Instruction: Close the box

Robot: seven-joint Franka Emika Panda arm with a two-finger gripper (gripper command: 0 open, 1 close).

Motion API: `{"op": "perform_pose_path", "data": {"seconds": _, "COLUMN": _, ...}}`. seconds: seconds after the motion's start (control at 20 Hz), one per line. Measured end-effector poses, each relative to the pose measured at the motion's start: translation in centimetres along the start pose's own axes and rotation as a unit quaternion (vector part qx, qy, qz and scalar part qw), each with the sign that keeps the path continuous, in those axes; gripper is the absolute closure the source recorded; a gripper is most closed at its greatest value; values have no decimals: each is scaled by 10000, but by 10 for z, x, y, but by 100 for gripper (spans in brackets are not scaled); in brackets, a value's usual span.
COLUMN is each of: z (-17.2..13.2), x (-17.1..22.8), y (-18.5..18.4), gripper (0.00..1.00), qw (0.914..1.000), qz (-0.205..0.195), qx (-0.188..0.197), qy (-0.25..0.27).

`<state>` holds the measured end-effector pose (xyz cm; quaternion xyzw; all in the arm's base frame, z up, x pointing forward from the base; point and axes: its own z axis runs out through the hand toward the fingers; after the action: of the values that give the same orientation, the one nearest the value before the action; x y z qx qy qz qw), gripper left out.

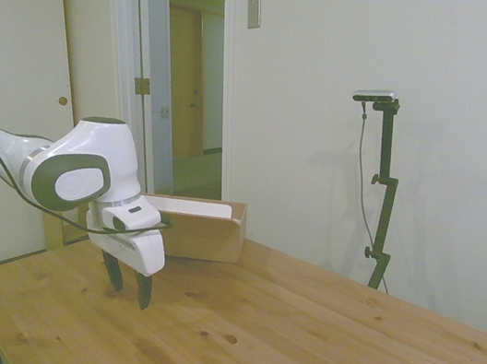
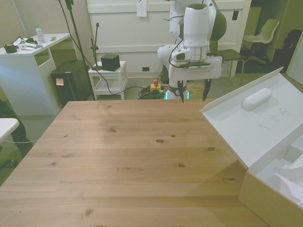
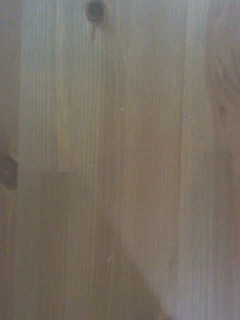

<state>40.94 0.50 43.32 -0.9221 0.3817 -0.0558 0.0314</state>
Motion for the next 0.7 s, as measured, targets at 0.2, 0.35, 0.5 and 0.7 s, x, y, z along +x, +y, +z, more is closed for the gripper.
{"op": "perform_pose_path", "data": {"seconds": 0.2, "z": 3, "x": 0, "y": 1, "gripper": 0, "qw": 10000, "qz": -3, "qx": -30, "qy": -22}}
{"op": "perform_pose_path", "data": {"seconds": 0.35, "z": -3, "x": 3, "y": -6, "gripper": 0, "qw": 10000, "qz": -30, "qx": 18, "qy": 25}}
{"op": "perform_pose_path", "data": {"seconds": 0.5, "z": -17, "x": 7, "y": -23, "gripper": 0, "qw": 9998, "qz": -135, "qx": 119, "qy": 127}}
{"op": "perform_pose_path", "data": {"seconds": 0.7, "z": -36, "x": 23, "y": -62, "gripper": 0, "qw": 9983, "qz": -449, "qx": 143, "qy": 328}}
